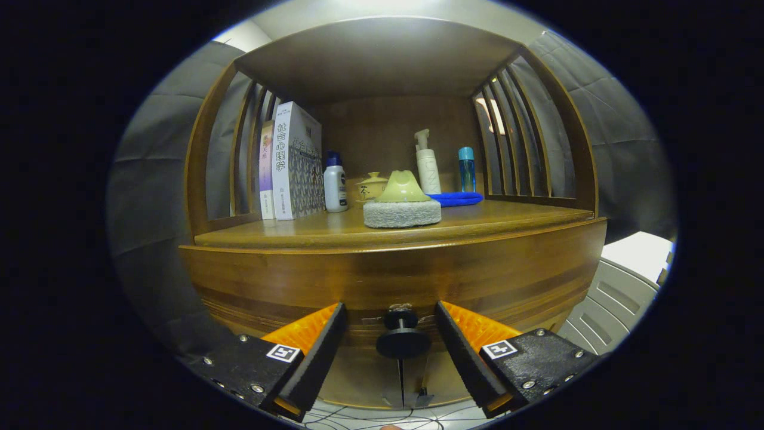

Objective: Pull open the drawer, take out the items inside it, and place them on the countertop above the cabinet.

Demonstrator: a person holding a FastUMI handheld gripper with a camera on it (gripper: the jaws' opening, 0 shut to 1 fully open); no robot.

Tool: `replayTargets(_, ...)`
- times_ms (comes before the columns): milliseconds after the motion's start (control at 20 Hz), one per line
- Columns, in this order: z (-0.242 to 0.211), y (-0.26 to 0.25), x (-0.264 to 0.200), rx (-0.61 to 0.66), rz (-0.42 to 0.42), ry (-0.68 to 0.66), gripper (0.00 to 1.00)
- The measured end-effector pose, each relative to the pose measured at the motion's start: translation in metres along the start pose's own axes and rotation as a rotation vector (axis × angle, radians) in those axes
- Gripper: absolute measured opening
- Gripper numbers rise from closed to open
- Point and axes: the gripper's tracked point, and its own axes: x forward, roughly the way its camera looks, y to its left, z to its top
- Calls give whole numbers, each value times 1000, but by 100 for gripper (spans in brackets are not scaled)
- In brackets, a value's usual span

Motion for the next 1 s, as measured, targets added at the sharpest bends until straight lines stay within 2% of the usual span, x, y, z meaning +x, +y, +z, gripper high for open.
replayTargets(450, 13, 6, 8, -10, -15, -86, 95)
replayTargets(550, 24, 4, 6, -63, -21, -103, 95)
replayTargets(700, 62, 8, -17, -105, 3, -190, 95)
replayTargets(850, 74, 17, -49, -73, 49, -170, 95)
replayTargets(1000, 90, 8, -80, -41, 41, -174, 95)
